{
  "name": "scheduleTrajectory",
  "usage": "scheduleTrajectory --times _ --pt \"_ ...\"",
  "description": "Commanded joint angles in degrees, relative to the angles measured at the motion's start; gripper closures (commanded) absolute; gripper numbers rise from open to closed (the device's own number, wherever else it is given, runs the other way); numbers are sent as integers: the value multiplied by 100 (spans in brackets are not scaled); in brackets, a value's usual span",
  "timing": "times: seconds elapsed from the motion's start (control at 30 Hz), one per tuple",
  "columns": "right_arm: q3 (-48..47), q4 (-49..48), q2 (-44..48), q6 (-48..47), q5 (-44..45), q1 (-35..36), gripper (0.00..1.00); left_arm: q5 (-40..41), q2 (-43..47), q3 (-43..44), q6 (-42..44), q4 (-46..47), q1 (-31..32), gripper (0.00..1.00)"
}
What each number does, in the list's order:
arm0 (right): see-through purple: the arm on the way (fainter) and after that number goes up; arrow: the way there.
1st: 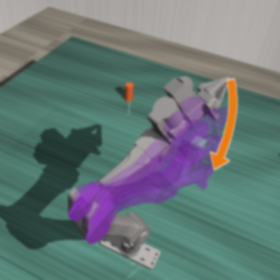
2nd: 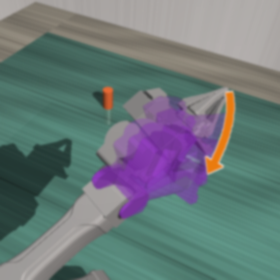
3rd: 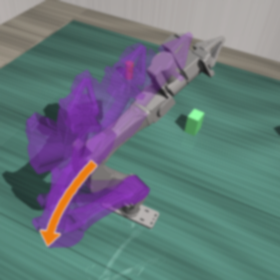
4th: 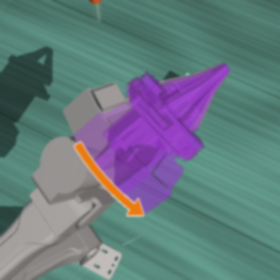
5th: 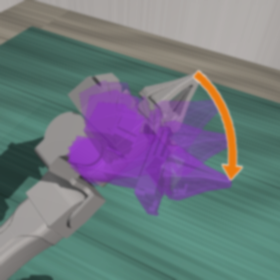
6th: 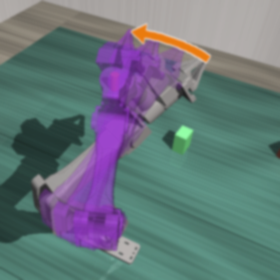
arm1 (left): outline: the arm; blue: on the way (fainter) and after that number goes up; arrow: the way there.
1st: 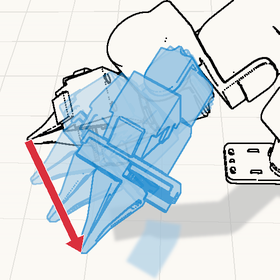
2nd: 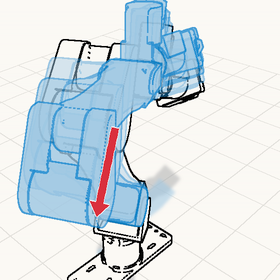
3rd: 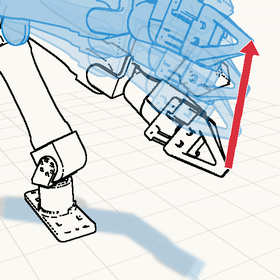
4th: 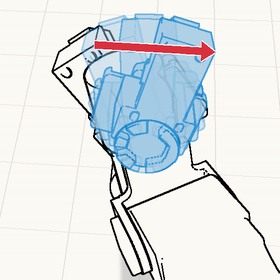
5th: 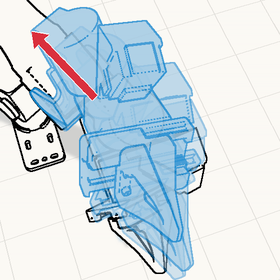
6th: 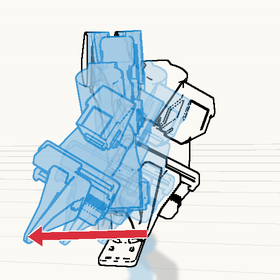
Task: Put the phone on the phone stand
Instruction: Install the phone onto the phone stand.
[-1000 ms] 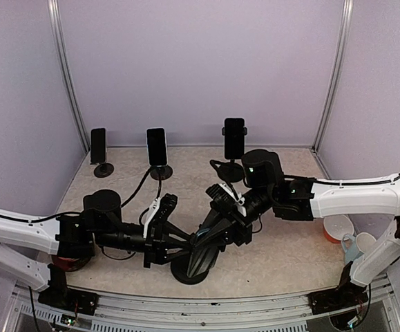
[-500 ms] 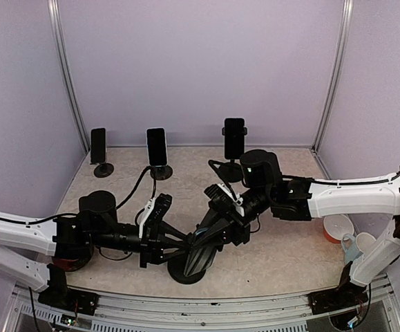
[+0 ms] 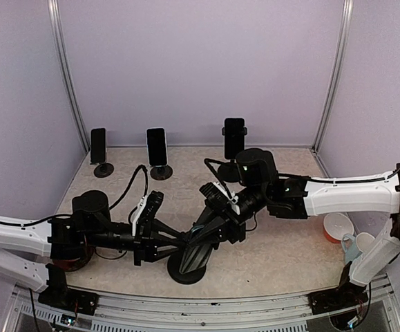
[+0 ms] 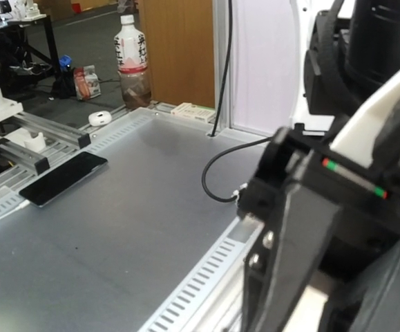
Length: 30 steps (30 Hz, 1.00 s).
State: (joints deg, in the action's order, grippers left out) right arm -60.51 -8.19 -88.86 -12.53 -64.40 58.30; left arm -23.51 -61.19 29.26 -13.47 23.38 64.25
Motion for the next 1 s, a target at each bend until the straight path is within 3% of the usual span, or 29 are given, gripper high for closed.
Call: scheduleTrajectory --times 0.0,0.23,0.97 --pt "406 1845 -152 119 -128 -561 100 -768 797 -172 -111 383 -167 100" --pt "314 1895 -285 155 -10 -561 100 -707 644 -113 -224 233 -178 100" --pt "-71 1404 -416 1557 695 -540 100 -335 300 -34 -166 288 106 100"
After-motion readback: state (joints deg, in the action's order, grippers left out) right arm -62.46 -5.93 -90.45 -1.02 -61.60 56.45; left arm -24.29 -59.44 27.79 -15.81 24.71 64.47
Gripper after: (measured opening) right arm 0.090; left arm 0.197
